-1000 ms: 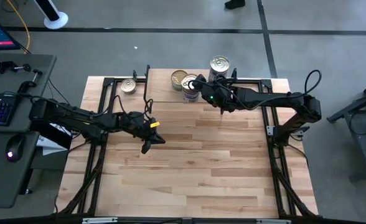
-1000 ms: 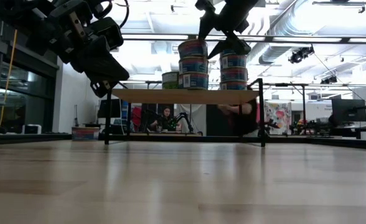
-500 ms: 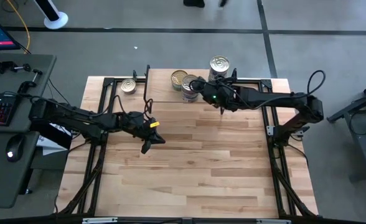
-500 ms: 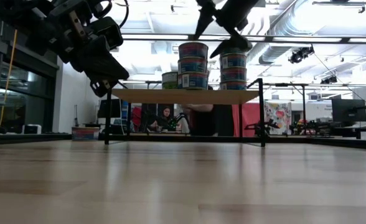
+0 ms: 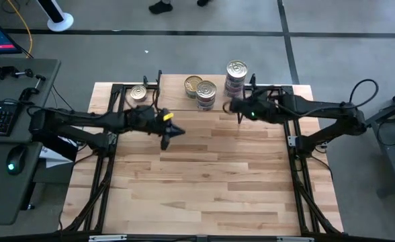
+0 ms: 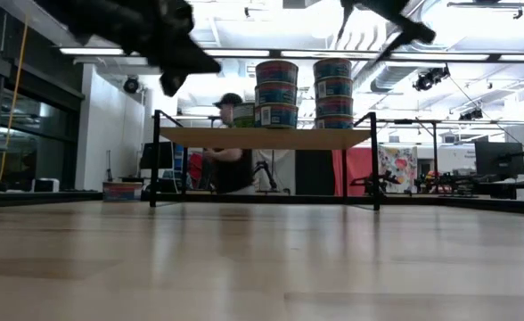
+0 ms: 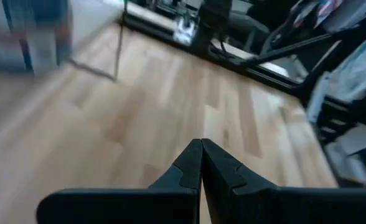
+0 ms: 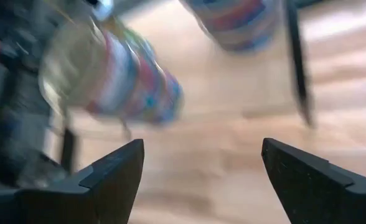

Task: Stack canned seafood by type on shelf
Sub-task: Adjust the left stacked blue tuna cans on the shelf, then stack the blue tuna can on top of the other stacked blue tuna cans on the shelf

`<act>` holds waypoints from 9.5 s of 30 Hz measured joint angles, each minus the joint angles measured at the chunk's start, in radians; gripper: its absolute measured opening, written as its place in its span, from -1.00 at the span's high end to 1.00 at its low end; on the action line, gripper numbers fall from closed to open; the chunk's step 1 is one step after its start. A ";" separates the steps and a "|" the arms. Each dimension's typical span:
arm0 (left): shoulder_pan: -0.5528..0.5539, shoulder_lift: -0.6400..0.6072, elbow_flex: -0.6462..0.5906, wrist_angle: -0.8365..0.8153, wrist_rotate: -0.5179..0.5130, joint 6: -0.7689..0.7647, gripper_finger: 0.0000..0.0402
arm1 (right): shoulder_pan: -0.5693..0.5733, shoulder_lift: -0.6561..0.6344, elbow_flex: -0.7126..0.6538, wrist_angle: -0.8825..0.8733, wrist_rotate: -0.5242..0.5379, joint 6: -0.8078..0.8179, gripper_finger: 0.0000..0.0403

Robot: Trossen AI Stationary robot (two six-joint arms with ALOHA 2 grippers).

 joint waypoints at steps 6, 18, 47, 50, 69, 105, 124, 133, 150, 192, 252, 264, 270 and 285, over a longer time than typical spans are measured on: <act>0.002 0.093 0.172 -0.102 -0.159 0.246 1.00 | 0.128 -0.004 0.000 -0.226 -0.063 0.045 -0.30; -0.061 0.364 0.175 0.262 -0.742 0.386 1.00 | 0.499 -0.001 -0.001 -0.606 0.035 0.524 0.96; 0.015 0.555 0.197 0.444 -0.729 0.293 1.00 | 0.587 0.017 -0.003 -0.597 0.064 0.627 1.00; 0.024 0.556 0.224 0.442 -0.715 0.311 1.00 | 0.587 0.017 -0.003 -0.591 0.064 0.630 1.00; 0.100 0.570 0.274 0.455 -0.585 0.326 1.00 | 0.586 0.018 -0.003 -0.576 0.083 0.630 1.00; 0.165 -0.084 0.402 -0.618 -0.734 0.310 1.00 | 0.586 0.018 -0.004 -0.565 0.179 0.611 1.00; 0.806 0.467 0.656 -1.276 -0.419 0.820 1.00 | 0.520 0.018 -0.003 -0.500 0.201 0.436 1.00; 0.802 0.561 0.598 -1.174 -0.474 0.991 1.00 | 0.520 0.018 -0.003 -0.498 0.199 0.422 1.00; 0.875 0.564 0.464 -0.969 -0.475 0.784 1.00 | 0.520 0.018 -0.003 -0.493 0.195 0.429 1.00; 0.661 0.563 0.258 -1.391 -0.376 0.179 1.00 | 0.520 0.018 -0.003 -0.457 0.255 0.420 1.00; 0.068 0.561 0.069 -1.493 0.440 0.100 1.00 | 0.520 0.017 -0.003 -0.462 0.269 0.349 1.00; 0.002 0.375 0.105 -1.445 0.336 -0.028 1.00 | 0.520 0.017 -0.003 -0.477 0.288 0.349 1.00; -0.009 0.174 0.106 -1.390 0.108 -0.273 1.00 | 0.520 0.017 -0.003 -0.477 0.288 0.349 1.00; -0.271 0.003 0.106 -1.359 -0.196 -0.652 1.00 | 0.520 0.017 -0.003 -0.476 0.282 0.350 1.00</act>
